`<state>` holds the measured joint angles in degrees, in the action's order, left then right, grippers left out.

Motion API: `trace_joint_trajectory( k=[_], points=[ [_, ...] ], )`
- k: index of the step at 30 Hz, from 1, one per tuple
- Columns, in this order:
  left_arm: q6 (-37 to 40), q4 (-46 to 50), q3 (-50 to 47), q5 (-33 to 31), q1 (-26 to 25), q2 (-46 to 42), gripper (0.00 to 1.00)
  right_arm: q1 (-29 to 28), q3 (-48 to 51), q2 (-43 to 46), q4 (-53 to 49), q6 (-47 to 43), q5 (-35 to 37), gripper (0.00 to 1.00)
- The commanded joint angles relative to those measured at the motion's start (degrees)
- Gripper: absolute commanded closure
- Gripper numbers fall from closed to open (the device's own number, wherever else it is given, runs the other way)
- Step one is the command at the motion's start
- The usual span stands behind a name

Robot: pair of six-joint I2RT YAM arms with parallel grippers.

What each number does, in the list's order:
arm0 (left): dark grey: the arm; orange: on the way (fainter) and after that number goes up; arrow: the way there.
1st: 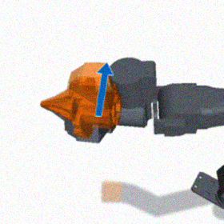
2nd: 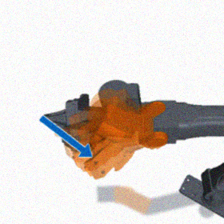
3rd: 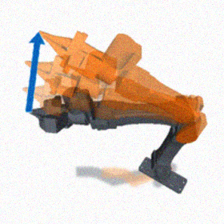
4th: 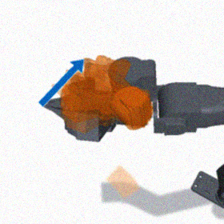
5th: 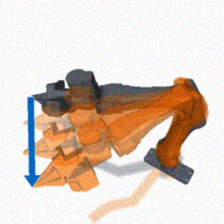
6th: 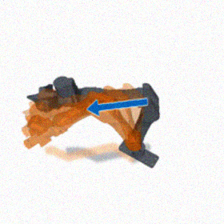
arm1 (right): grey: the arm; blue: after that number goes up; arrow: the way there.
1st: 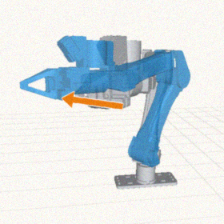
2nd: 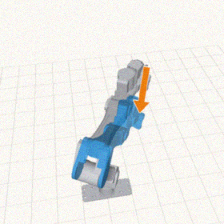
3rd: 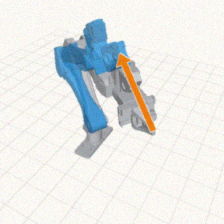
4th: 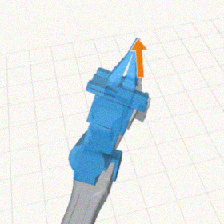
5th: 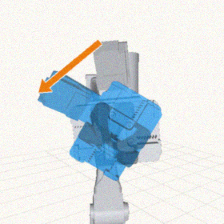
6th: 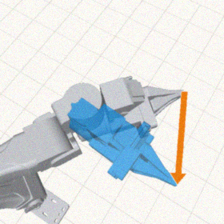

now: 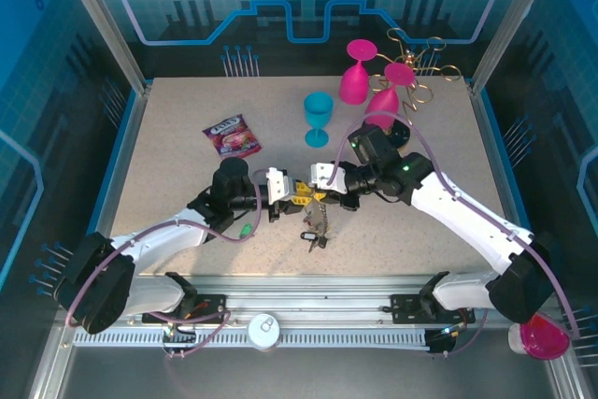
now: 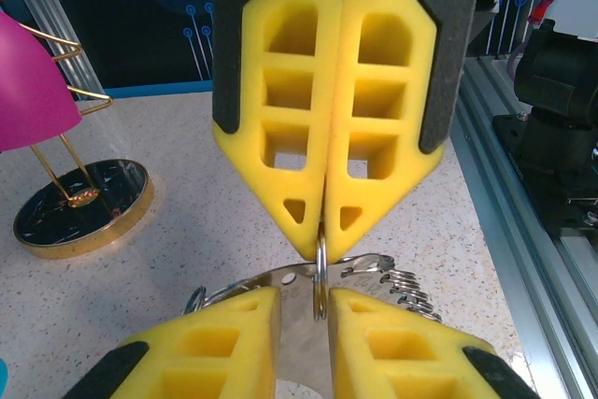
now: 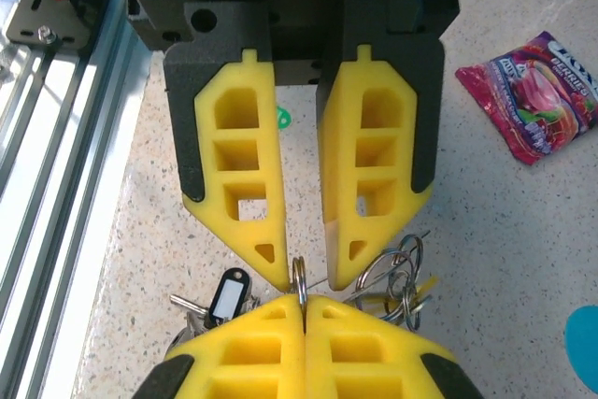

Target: Put the keys on the keyring

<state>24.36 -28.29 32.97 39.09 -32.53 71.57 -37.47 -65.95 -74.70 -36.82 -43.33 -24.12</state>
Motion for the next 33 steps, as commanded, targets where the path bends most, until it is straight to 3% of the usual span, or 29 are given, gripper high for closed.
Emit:
trace_joint_trajectory(
  k=[1, 7, 12, 14, 16, 20, 23, 33],
  points=[
    [0.69, 0.44, 1.57, 1.69, -0.35, -1.19, 0.8, -1.74, -3.46, -1.1, -2.58, -1.91, 1.57, 1.0],
    [0.86, 0.52, 1.57, 2.01, -0.34, -1.26, 0.87, -2.85, -5.41, -2.49, -3.17, -2.11, 1.46, 1.0],
    [1.64, 0.32, 1.35, 1.95, -0.4, -1.69, 1.0, -2.83, -4.84, -1.94, -2.06, -0.89, 0.87, 1.0],
    [1.66, -0.78, 0.73, 1.7, -0.36, -1.91, 1.0, -1.27, -2.15, 0.37, 2.36, 2.25, -0.26, 0.8],
    [1.19, -2.91, -0.08, 1.39, -0.38, -2.2, 1.0, 1.91, 2.94, 4.08, 9.54, 6.39, -3.8, 0.7],
    [-1.76, -9.09, -1.66, 1.21, -0.37, -1.86, 1.0, 8.88, 14.84, 10.31, 28.75, 16.21, -14.28, 0.7],
    [-3.9, -12.62, -2.27, 1.59, -0.38, -1.28, 1.0, 10.29, 21.36, 12.07, 37.32, 20.04, -18.14, 0.7],
    [-6.87, -16.53, -2.74, 3.26, -0.34, 0.31, 1.0, 9.79, 24.38, 8.95, 44.73, 23.43, -22.78, 0.7]
  ],
)
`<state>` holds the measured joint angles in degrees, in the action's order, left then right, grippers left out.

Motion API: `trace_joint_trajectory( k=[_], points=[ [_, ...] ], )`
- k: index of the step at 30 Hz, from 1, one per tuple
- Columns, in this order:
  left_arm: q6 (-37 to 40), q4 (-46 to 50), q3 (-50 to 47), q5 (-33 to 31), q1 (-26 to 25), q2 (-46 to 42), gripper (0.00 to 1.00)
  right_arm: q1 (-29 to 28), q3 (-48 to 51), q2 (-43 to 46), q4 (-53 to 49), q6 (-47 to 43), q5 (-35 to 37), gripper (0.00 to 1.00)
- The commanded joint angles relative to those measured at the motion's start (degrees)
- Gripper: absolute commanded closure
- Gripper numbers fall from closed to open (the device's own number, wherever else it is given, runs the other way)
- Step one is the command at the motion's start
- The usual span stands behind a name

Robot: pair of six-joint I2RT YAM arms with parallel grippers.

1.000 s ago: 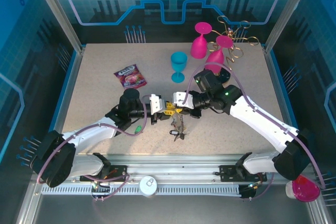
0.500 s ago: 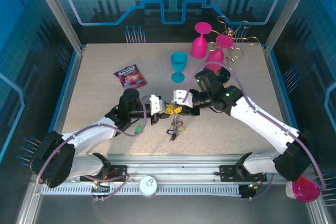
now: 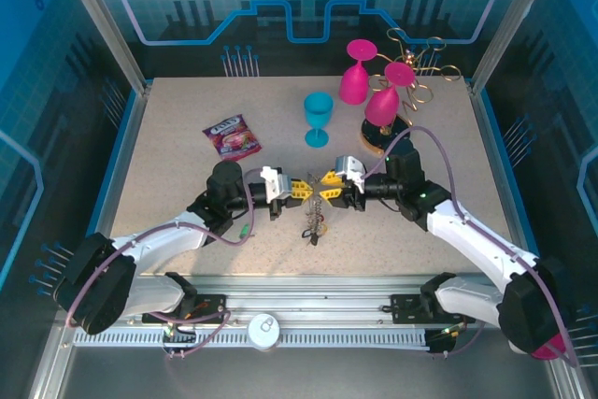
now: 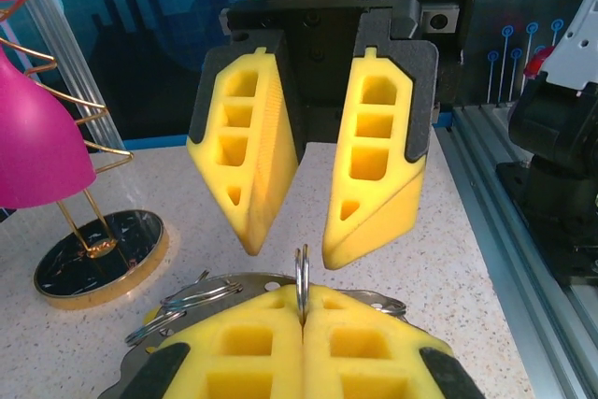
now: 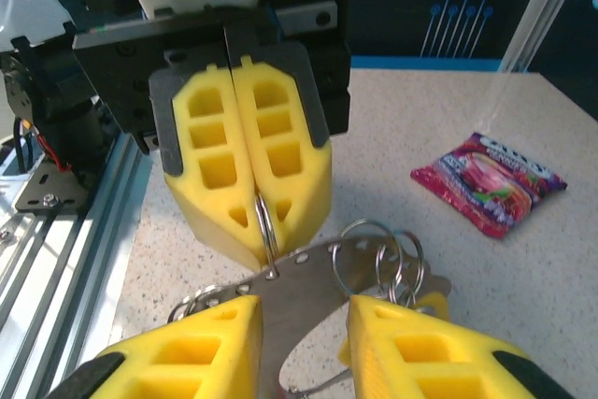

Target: Put the keys on the keyring

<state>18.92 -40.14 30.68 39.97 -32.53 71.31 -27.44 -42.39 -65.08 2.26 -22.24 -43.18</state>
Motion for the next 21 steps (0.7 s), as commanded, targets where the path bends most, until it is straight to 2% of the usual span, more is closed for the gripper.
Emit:
trace_joint_trajectory(
  k=[1, 18, 21],
  points=[
    [-1.42, -4.71, -0.38, 2.4, -0.35, 0.67, 1.0, -0.33, 0.77, -0.94, 6.07, 2.4, -4.1, 0.7],
    [-2.54, -6.3, -0.35, 3.52, -0.35, 1.16, 1.0, -2.06, -1.1, -4.46, 6.56, 1.96, -6.46, 0.8],
    [-2.83, -6.84, -0.49, 3.88, -0.35, 1.16, 1.0, -2.18, -1.5, -4.99, 6.31, 1.83, -6.37, 0.86]
  ],
)
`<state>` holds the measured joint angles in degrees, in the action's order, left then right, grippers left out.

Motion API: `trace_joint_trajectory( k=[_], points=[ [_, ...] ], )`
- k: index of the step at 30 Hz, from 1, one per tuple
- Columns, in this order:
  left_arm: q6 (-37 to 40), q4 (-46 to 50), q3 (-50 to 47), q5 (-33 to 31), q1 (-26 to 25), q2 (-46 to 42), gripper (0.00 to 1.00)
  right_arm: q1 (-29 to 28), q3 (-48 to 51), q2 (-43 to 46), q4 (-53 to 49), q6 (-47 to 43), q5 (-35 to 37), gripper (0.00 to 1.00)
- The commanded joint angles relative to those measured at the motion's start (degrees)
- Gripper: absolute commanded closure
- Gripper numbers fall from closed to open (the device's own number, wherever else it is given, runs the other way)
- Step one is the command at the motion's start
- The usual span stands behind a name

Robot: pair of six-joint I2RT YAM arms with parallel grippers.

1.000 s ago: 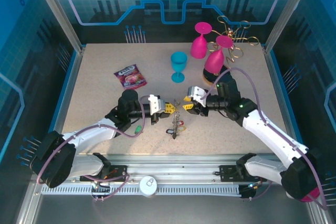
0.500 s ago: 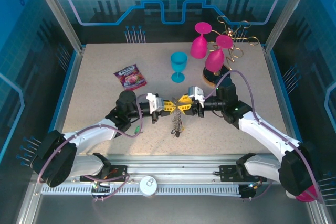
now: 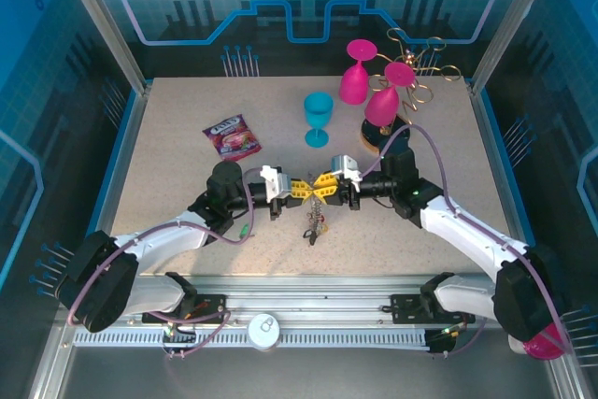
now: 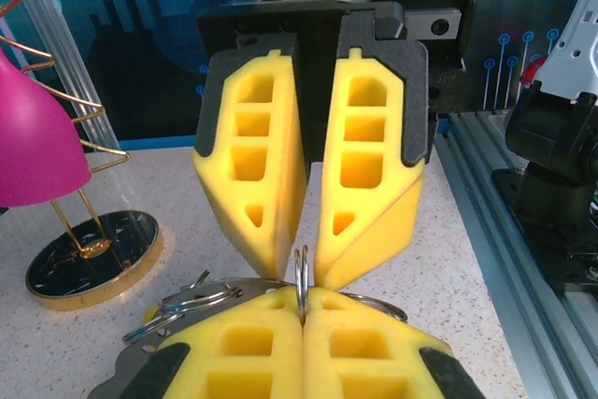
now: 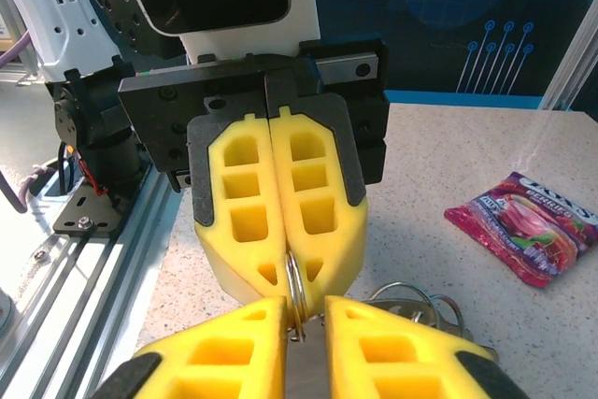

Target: Put the keys on the keyring

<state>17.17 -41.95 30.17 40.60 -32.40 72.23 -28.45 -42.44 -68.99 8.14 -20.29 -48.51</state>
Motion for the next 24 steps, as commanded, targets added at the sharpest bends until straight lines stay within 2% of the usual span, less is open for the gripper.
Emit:
trace_joint_trajectory(
  k=[1, 2, 3, 5, 7, 9, 12, 17, 24],
  points=[
    [-1.15, -5.0, -0.02, 3.26, -0.48, 0.23, 1.0, -1.17, -1.64, -1.22, 0.31, -0.21, -1.2, 0.92],
    [-1.08, -4.92, -0.03, 3.1, -0.48, 0.2, 1.0, -1.17, -1.89, -1.31, 0.1, -0.29, -1.28, 0.99],
    [-1.01, -4.81, -0.02, 2.88, -0.47, 0.24, 1.0, -1.18, -2.22, -1.23, -0.28, -0.58, -1.22, 1.0],
    [-0.65, -4.19, 0.05, 2.07, -0.47, 0.12, 0.99, -1.16, -2.91, -0.93, -1.83, -1.21, -0.68, 1.0],
    [0.1, -2.59, 0.23, 0.24, -0.5, -0.13, 0.89, -1.26, -4.2, -0.79, -5.49, -2.9, 0.47, 1.0],
    [2.41, 2.06, 1.26, -1.42, -0.53, -0.73, 0.87, -1.35, -6.54, -0.79, -11.5, -5.68, 2.27, 1.0],
    [6.16, 9.58, 3.27, -2.43, -0.55, -1.55, 0.87, -2.11, -11.25, -1.39, -22.14, -10.9, 6.26, 1.0],
    [8.39, 13.83, 4.41, -3.17, -0.47, -2.0, 0.86, -4.6, -17.54, -3.38, -36.07, -18.22, 14.32, 1.0],
    [8.85, 15.5, 5.04, -2.81, -0.54, -1.91, 0.86, -8.38, -23.75, -6.23, -44.16, -22.12, 20.96, 1.0]
  ],
)
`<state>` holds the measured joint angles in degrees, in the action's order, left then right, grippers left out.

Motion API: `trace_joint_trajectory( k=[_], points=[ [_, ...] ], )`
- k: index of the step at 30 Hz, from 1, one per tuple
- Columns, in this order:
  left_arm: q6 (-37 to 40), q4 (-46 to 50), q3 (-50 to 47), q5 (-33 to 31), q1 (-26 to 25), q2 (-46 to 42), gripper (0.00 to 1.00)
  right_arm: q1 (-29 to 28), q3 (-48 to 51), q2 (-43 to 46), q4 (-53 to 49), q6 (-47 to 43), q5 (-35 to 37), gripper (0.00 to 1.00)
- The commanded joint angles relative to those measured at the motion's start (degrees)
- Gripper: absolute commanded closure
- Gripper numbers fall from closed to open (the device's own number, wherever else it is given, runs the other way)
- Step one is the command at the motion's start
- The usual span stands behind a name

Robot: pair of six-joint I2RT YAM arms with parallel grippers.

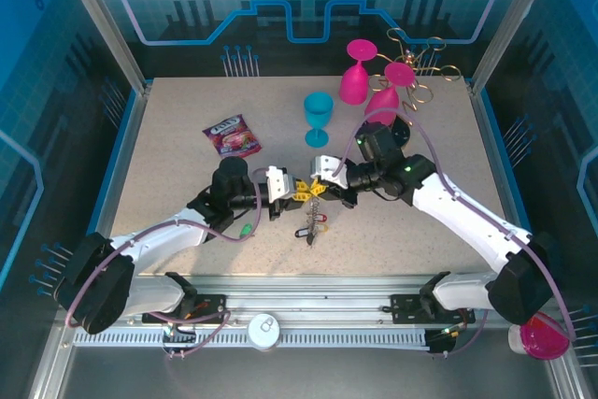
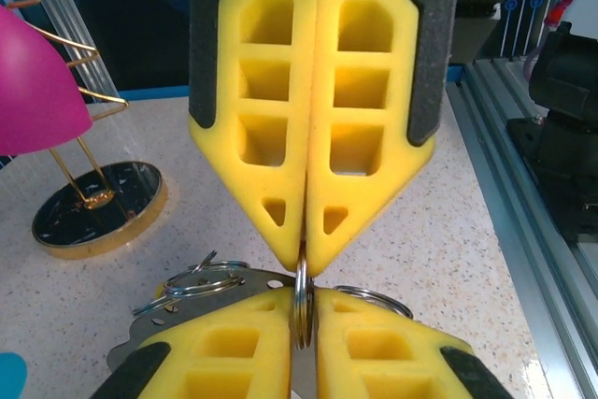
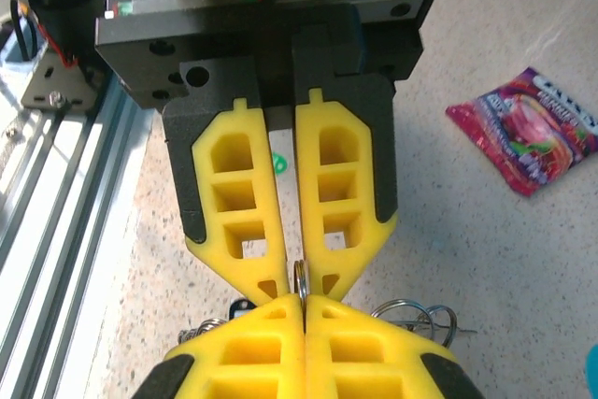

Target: Put the keys on the keyring

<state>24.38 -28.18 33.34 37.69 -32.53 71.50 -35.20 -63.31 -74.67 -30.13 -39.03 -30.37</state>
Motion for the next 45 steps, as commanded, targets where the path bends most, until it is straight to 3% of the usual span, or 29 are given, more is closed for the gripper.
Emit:
trace_joint_trajectory(
  k=[1, 10, 13, 15, 18, 22, 35, 42, 45],
  points=[
    [1.55, 1.8, 1.95, 0.19, -0.34, -1.17, 0.87, -2.13, -3.6, -0.99, -6.57, -3.66, 3.29, 1.0],
    [2.1, 2.22, 1.99, 0.72, -0.39, -1.7, 1.0, -4.34, -6.96, -2.41, -8.02, -2.31, 6.83, 1.0],
    [2.09, 0.62, 1.23, 0.8, -0.39, -2.15, 1.0, -1.4, -2.4, 1.61, 1.75, 4.49, 4.63, 0.69],
    [1.86, -1.38, 0.38, 1.04, -0.34, -2.54, 1.0, 1.39, 2.39, 4.95, 8.87, 7.67, 0.86, 0.68],
    [0.97, -5.31, -1.11, 2.01, -0.39, -2.86, 1.0, 5.01, 10.34, 8.46, 18.54, 9.63, -6.92, 0.68],
    [-0.12, -9.05, -2.29, 2.91, -0.36, -2.86, 1.0, 5.49, 16.91, 9.73, 25.69, 10.75, -9.86, 0.7],
    [-1.22, -11.04, -2.49, 4.36, -0.41, -2.12, 1.0, 5.41, 18.22, 6.88, 30.98, 13.1, -14.14, 0.75],
    [-1.76, -11.85, -2.58, 5.08, -0.39, -1.96, 1.0, 5.06, 17.21, 5.16, 32.41, 13.36, -15.78, 0.84],
    [-2.14, -12.39, -2.75, 5.19, -0.42, -1.95, 1.0, 4.97, 16.48, 4.64, 32.0, 13.21, -16.47, 0.97]
  ],
)
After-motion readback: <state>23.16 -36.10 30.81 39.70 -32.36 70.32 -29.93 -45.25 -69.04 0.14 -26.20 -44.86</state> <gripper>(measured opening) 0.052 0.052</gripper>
